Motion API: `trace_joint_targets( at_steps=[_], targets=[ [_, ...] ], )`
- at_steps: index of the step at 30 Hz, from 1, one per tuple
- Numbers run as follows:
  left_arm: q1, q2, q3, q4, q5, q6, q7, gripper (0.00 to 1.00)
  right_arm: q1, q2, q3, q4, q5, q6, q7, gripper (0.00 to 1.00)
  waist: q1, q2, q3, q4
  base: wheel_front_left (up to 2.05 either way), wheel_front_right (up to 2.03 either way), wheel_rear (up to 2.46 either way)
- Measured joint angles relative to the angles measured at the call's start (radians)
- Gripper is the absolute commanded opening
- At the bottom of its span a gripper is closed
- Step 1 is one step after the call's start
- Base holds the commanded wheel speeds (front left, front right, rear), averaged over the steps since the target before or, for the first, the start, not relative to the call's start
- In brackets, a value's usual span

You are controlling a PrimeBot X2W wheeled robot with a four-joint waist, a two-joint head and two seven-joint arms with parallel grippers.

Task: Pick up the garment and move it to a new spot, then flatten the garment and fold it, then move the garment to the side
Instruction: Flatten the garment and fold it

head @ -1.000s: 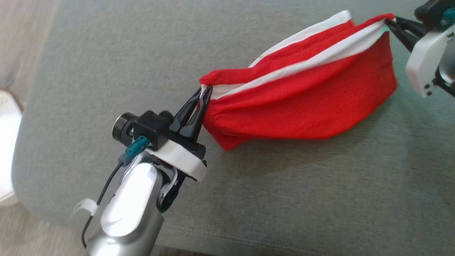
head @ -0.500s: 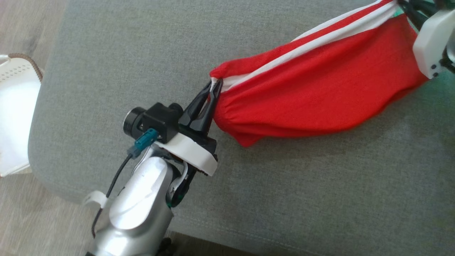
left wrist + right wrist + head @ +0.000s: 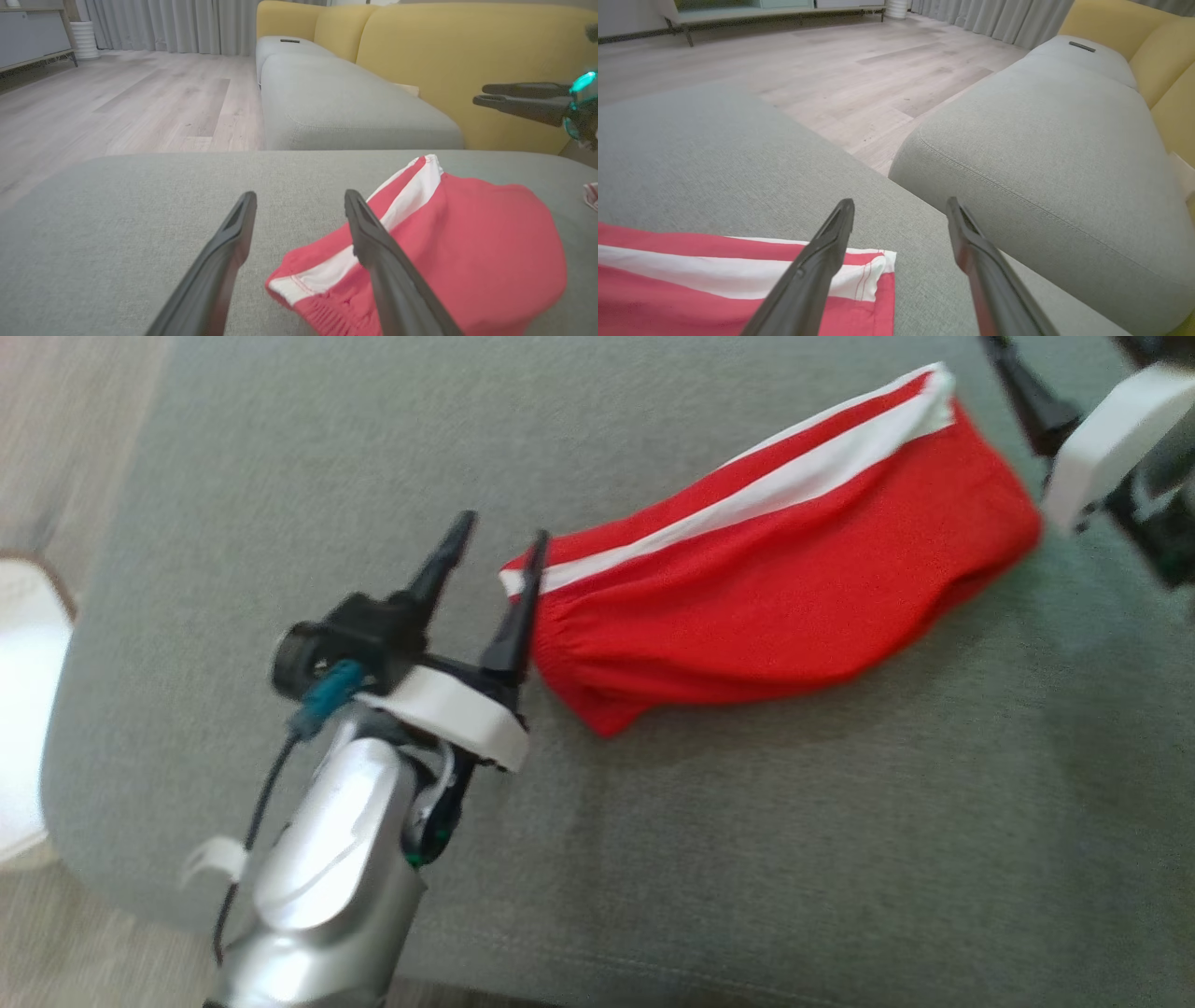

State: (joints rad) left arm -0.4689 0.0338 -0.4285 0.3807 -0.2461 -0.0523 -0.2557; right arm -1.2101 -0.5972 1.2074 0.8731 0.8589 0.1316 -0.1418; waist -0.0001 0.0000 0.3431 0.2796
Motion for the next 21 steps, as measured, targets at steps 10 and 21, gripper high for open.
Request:
trace_joint_targets(
  at_steps=[10, 21],
  targets=[
    [0.095, 0.000, 0.155, -0.114, 0.000, 0.013, 0.000, 1.00, 0.168, 0.044, -0.199, -0.042, 0.041, 0.000, -0.106, 1.00, -0.0001, 0.0000, -0.111, -0.113, 0.00, 0.00, 0.00],
    [0.239, 0.002, 0.223, -0.168, 0.001, 0.008, 0.000, 1.00, 0.590, 0.151, -0.669, -0.225, -0.205, 0.000, -0.109, 1.00, -0.0001, 0.0000, -0.220, -0.234, 0.00, 0.00, 0.00]
  ],
)
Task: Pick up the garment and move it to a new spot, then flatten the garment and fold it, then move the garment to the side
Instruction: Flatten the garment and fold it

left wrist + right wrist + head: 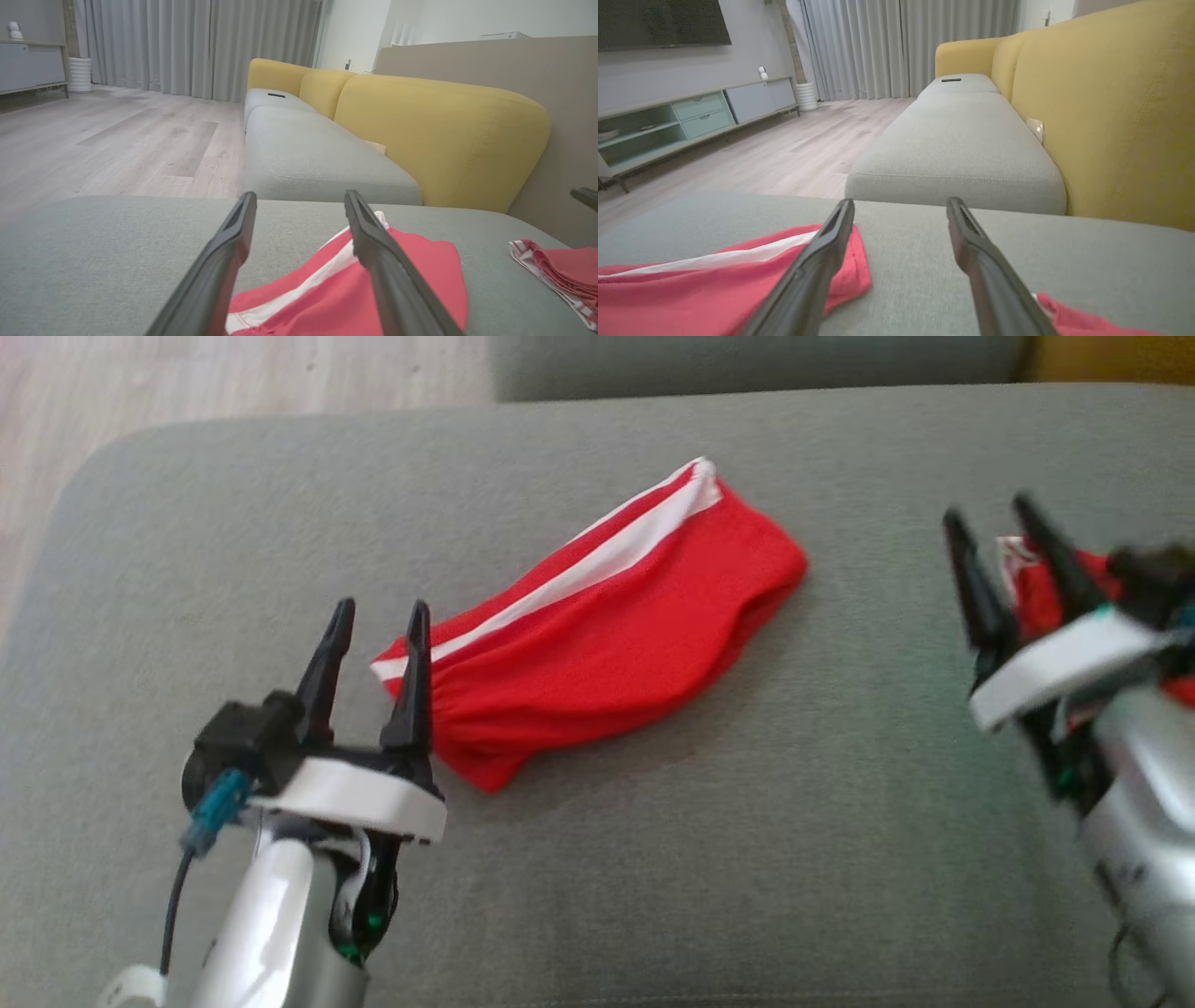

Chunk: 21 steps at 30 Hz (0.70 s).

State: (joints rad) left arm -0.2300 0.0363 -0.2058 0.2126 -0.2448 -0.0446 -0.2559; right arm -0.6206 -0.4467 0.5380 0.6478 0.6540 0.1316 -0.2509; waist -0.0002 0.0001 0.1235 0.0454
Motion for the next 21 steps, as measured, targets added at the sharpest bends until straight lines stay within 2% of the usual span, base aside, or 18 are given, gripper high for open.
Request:
trace_joint_targets(
  at_steps=[6, 7, 11, 16, 21],
  targets=[
    [0.060, 0.000, 0.012, -0.026, 0.004, -0.004, 0.000, 1.00, 0.196, 0.127, -0.193, -0.087, -0.123, 0.000, 0.000, 1.00, 0.0001, 0.0000, -0.033, -0.049, 0.00, 0.00, 0.00],
    [0.086, 0.001, 0.017, -0.032, 0.004, -0.005, 0.000, 1.00, 0.253, 0.175, -0.240, -0.114, -0.155, 0.000, 0.000, 1.00, 0.0001, 0.0000, -0.042, -0.063, 0.00, 0.00, 0.00],
    [0.136, 0.001, 0.021, -0.054, 0.004, -0.004, 0.000, 1.00, 0.345, 0.253, -0.302, -0.158, -0.219, 0.000, 0.000, 1.00, 0.0001, 0.0000, -0.054, -0.086, 0.00, 0.00, 0.00],
    [0.153, 0.002, 0.020, -0.079, 0.004, 0.000, 0.000, 1.00, 0.394, 0.299, -0.350, -0.207, -0.272, 0.000, 0.014, 1.00, 0.0001, 0.0000, -0.059, -0.098, 0.00, 0.00, 0.00],
    [0.153, 0.002, 0.010, -0.081, 0.006, -0.001, 0.000, 1.00, 0.397, 0.311, -0.384, -0.254, -0.298, 0.000, 0.050, 1.00, 0.0001, 0.0000, -0.048, -0.085, 0.00, 0.00, 0.00]
  ],
)
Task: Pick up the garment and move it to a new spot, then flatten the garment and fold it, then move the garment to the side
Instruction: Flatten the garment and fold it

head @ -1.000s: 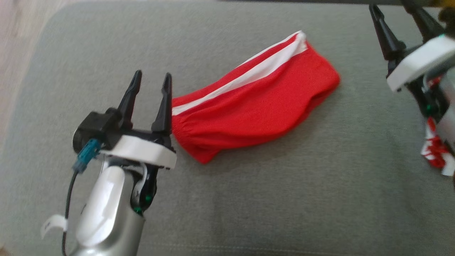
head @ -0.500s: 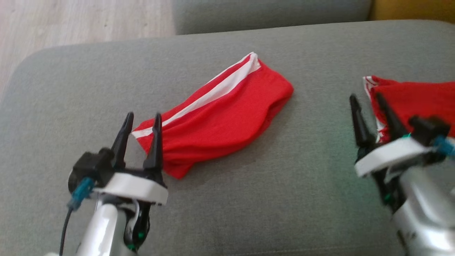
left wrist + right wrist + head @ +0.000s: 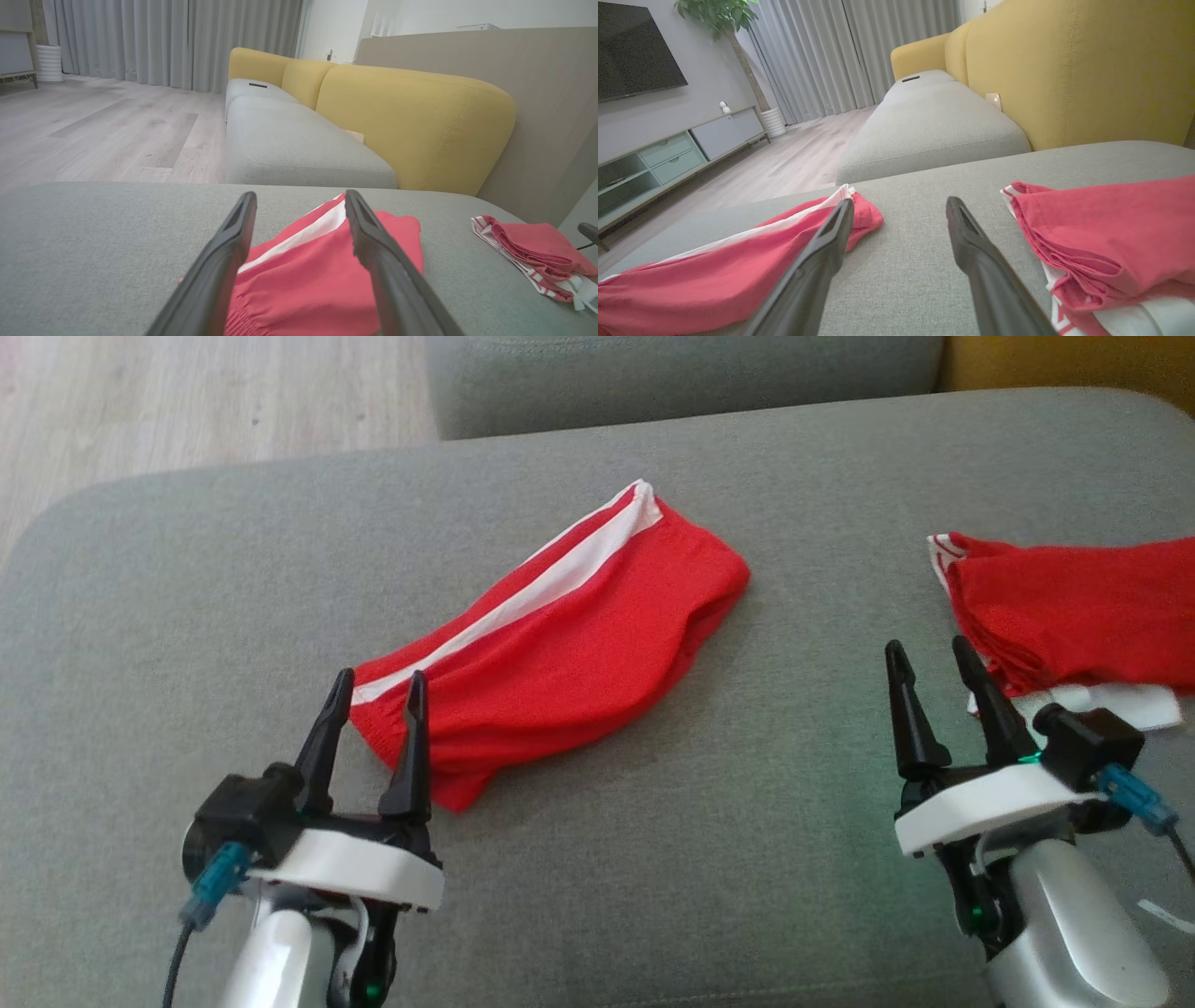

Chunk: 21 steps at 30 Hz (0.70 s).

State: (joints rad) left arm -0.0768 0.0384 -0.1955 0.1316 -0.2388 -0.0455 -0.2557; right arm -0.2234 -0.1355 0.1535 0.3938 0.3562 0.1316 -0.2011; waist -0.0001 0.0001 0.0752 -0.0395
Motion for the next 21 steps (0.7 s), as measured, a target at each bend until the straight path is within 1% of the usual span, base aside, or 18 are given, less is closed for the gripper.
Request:
trace_joint_targets(
  at_steps=[5, 11, 16, 20, 21],
  targets=[
    [-0.014, 0.001, -0.015, -0.002, 0.000, -0.007, 0.000, 1.00, -0.001, 0.004, -0.016, -0.026, -0.007, 0.000, 0.053, 1.00, 0.0001, 0.0000, 0.032, 0.030, 0.00, 0.00, 0.00],
    [-0.043, 0.001, -0.030, -0.013, -0.010, -0.009, 0.000, 1.00, -0.036, 0.012, -0.034, -0.026, -0.002, 0.000, 0.117, 1.00, 0.0002, 0.0000, 0.078, 0.075, 0.00, 0.00, 0.00],
    [-0.061, 0.001, -0.060, -0.010, -0.011, -0.009, 0.000, 1.00, -0.123, 0.039, -0.070, 0.013, 0.083, 0.000, 0.203, 1.00, 0.0003, 0.0000, 0.120, 0.132, 0.00, 0.00, 0.00],
    [-0.081, 0.001, -0.091, -0.006, -0.022, -0.013, 0.000, 1.00, -0.188, 0.056, -0.134, 0.068, 0.170, 0.000, 0.271, 1.00, 0.0002, 0.0000, 0.146, 0.183, 0.00, 0.00, 0.00],
    [-0.094, 0.001, -0.105, -0.005, -0.028, -0.013, 0.000, 1.00, -0.220, 0.061, -0.170, 0.108, 0.186, 0.000, 0.297, 1.00, 0.0003, 0.0000, 0.157, 0.208, 0.00, 0.00, 0.00]
  ],
)
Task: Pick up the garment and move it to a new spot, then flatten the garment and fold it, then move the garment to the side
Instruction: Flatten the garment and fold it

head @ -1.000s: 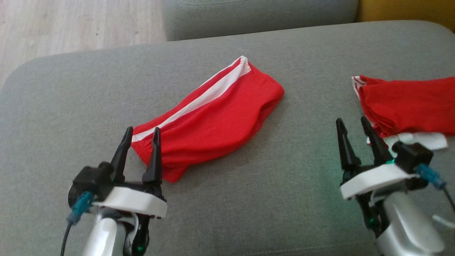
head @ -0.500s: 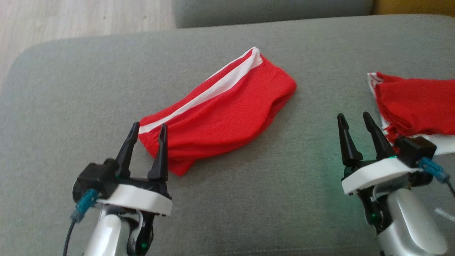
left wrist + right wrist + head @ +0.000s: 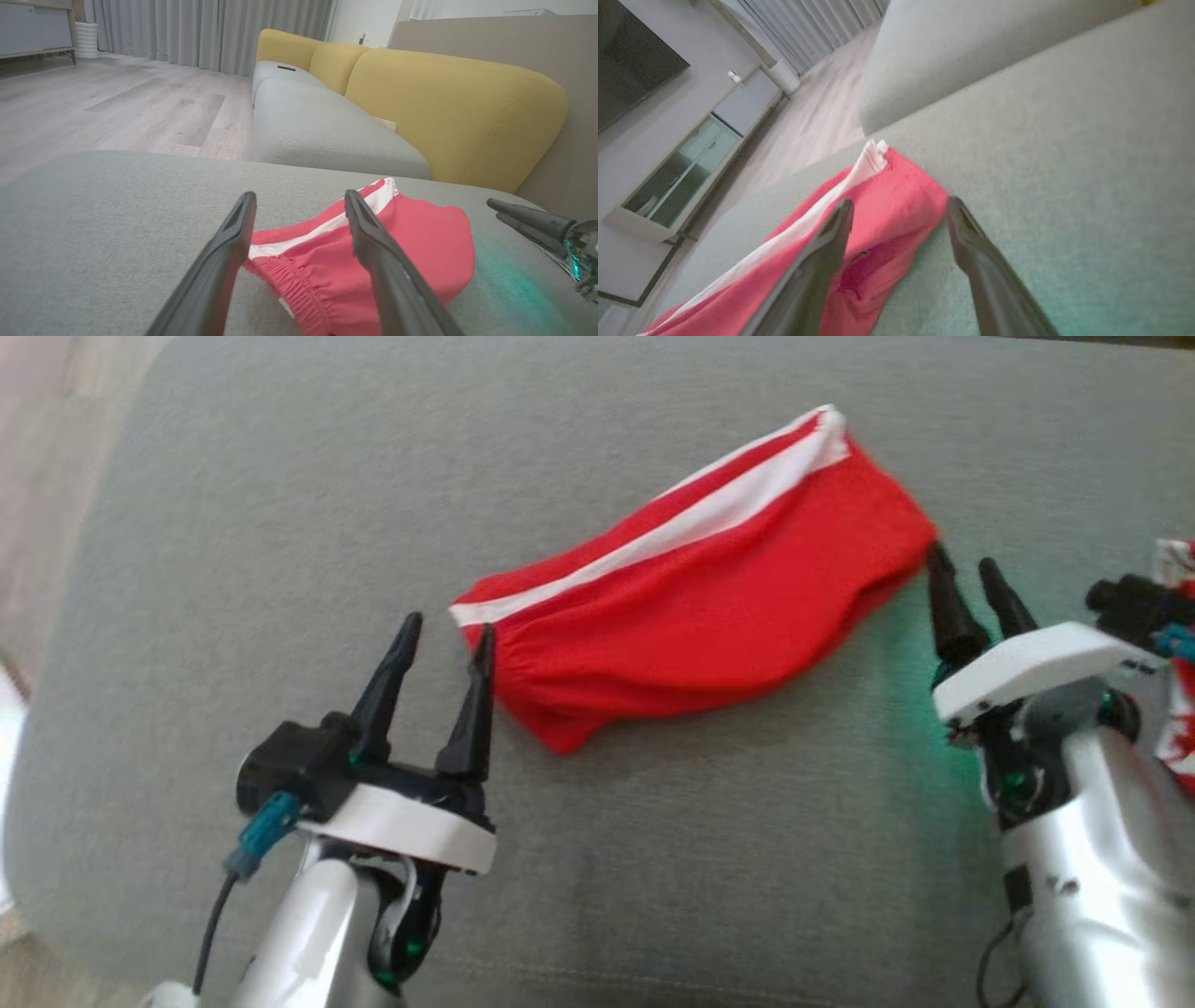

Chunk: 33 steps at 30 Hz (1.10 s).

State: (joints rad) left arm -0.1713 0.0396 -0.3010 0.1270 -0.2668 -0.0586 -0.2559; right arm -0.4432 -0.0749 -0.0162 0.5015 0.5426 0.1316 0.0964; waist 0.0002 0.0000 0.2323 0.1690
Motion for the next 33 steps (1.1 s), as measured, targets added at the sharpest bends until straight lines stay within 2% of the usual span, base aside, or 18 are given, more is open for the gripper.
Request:
trace_joint_targets(
  at_steps=[4, 10, 14, 27, 28, 30, 33],
  targets=[
    [-0.017, 0.000, -0.029, -0.003, 0.000, 0.000, 0.000, 1.00, -0.061, 0.003, -0.099, 0.103, -0.012, 0.000, 0.038, 1.00, 0.0000, 0.0000, 0.015, 0.050, 0.00, 0.00, 0.00],
    [-0.018, 0.000, -0.043, -0.013, -0.018, 0.006, 0.000, 1.00, -0.131, 0.006, -0.211, 0.249, -0.125, 0.000, 0.090, 1.00, -0.0002, 0.0000, 0.028, 0.107, 0.00, 0.00, 0.00],
    [-0.018, 0.000, -0.051, -0.025, -0.030, 0.007, 0.000, 1.00, -0.190, 0.005, -0.267, 0.302, -0.171, 0.000, 0.127, 1.00, -0.0003, 0.0000, 0.037, 0.131, 0.00, 0.00, 0.00],
    [-0.038, 0.000, -0.079, -0.034, -0.047, 0.023, 0.000, 1.00, -0.320, -0.001, -0.272, 0.374, -0.260, 0.000, 0.206, 1.00, -0.0003, 0.0000, 0.086, 0.175, 0.00, 0.00, 0.00],
    [-0.042, 0.000, -0.080, -0.037, -0.048, 0.023, 0.000, 1.00, -0.329, -0.001, -0.272, 0.379, -0.266, 0.000, 0.208, 0.59, -0.0003, 0.0000, 0.089, 0.176, 0.00, 0.00, 0.00],
    [-0.045, 0.000, -0.082, -0.037, -0.056, 0.024, 0.000, 1.00, -0.340, -0.002, -0.263, 0.384, -0.278, 0.000, 0.208, 0.00, -0.0002, 0.0000, 0.094, 0.177, 0.00, 0.00, 0.00],
    [-0.045, -0.001, -0.083, -0.035, -0.057, 0.024, 0.000, 1.00, -0.345, -0.001, -0.245, 0.388, -0.280, 0.000, 0.193, 0.00, -0.0001, 0.0000, 0.095, 0.172, 0.00, 0.00, 0.00]
  ],
)
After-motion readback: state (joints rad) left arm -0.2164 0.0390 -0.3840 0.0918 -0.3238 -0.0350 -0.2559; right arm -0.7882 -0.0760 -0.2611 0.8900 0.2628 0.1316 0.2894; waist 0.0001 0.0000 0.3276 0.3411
